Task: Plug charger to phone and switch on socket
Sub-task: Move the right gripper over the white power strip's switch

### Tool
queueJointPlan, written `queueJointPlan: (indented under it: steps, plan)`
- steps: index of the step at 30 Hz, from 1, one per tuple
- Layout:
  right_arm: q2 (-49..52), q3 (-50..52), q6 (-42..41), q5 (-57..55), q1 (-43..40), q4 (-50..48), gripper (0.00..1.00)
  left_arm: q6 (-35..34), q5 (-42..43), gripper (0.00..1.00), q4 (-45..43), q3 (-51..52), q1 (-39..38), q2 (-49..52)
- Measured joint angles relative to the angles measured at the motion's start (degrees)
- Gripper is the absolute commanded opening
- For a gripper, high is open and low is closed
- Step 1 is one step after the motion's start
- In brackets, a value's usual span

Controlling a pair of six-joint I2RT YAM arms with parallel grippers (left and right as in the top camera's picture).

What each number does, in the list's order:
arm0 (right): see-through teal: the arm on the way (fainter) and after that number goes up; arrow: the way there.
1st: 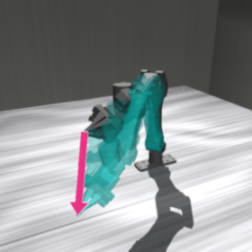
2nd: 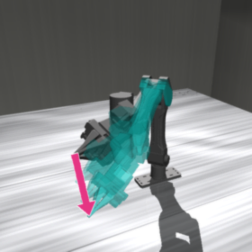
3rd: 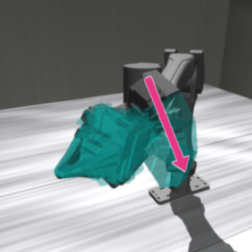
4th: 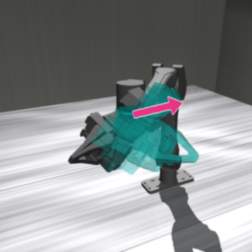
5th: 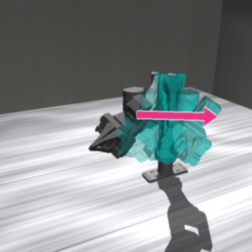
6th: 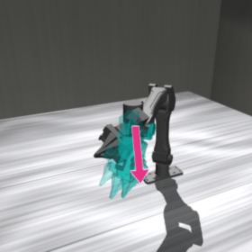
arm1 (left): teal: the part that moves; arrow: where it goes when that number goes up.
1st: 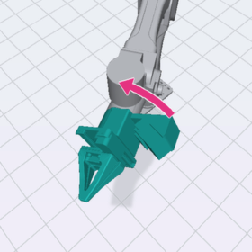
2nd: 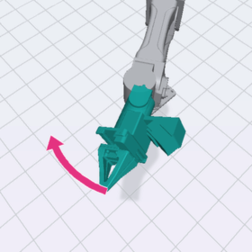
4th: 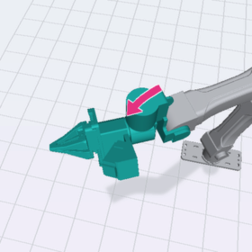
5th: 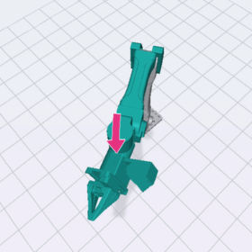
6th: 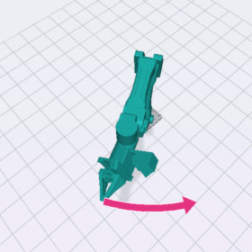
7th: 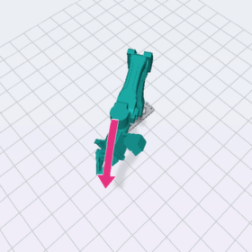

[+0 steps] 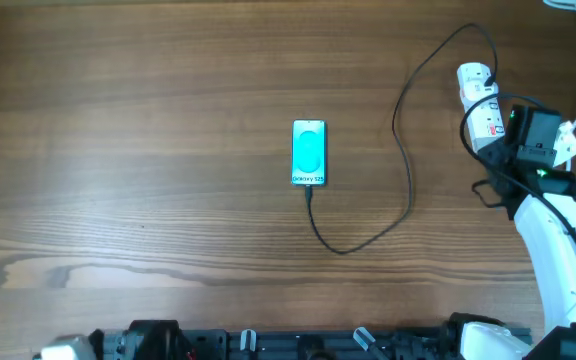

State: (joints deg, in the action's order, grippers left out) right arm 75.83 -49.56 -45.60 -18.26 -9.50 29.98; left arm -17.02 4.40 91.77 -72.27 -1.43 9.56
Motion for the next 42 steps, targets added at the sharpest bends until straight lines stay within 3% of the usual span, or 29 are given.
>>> queueJointPlan:
  steps: [10,16,23,27,30,33,38,42]
  plan:
    - [1.1,0.0,-5.8,-1.4,0.0,-4.9,0.07,-0.3,-0.1,1.00,-1.8,1.1,-1.6,-3.5]
    - [1.1,0.0,-6.0,-1.4,0.0,-3.5,0.08,-0.3,-0.1,1.00,-1.8,1.1,-10.4,-3.5]
    - [1.1,0.0,-2.4,-1.3,-0.1,-4.6,0.05,-2.2,-0.1,1.00,-1.9,2.1,-11.2,-7.1]
    - [1.1,0.0,-0.5,-1.3,-1.0,-4.8,0.04,-3.4,-0.1,1.00,-12.5,6.5,-9.0,-7.9]
    - [1.1,0.0,0.0,-1.3,-3.0,-4.9,0.04,-3.3,-0.1,1.00,-25.2,13.5,-7.5,-7.8]
    - [1.1,0.0,0.1,-1.3,-5.7,-5.5,0.05,-3.3,-0.1,1.00,-31.8,21.9,-7.3,-7.8]
    - [1.3,0.0,2.0,1.0,-7.6,-12.3,0.04,-3.3,-0.3,1.00,-49.5,34.3,-7.3,-7.7]
    - [4.6,-0.1,4.2,3.3,-7.5,-17.7,0.04,-3.3,-0.6,1.00,-54.1,40.0,-7.3,-7.7]
